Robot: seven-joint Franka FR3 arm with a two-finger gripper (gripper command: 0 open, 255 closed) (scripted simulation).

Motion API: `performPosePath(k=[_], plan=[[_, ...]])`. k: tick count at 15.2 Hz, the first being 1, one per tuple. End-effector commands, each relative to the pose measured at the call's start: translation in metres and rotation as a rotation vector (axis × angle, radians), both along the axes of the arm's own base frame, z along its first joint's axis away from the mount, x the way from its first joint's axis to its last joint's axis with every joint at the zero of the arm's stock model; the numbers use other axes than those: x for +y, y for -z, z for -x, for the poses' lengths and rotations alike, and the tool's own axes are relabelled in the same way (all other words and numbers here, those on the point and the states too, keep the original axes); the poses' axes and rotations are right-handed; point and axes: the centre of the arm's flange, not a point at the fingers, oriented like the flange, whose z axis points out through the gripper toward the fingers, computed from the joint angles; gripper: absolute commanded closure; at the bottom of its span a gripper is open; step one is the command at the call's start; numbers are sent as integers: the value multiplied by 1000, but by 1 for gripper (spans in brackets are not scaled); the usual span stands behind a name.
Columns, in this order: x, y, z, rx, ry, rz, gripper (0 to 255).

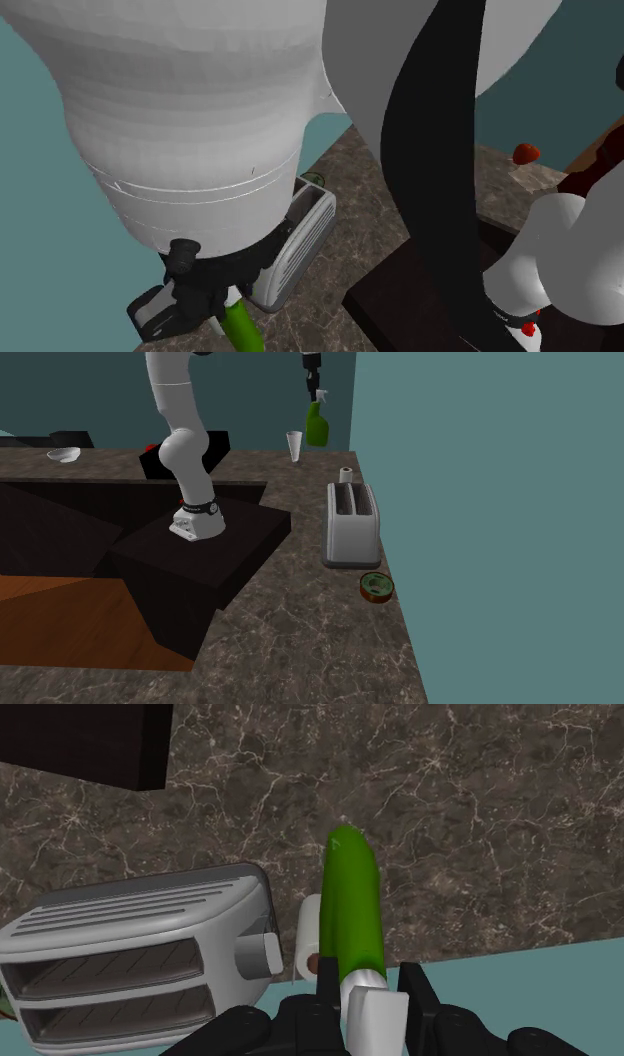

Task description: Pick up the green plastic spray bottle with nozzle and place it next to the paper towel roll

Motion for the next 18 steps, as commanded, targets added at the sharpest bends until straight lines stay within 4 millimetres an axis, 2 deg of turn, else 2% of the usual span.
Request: performPosePath(k=[1, 18], plan=[[10, 3, 4, -1, 4, -1, 255], [10, 92, 4, -1, 4, -1, 255]])
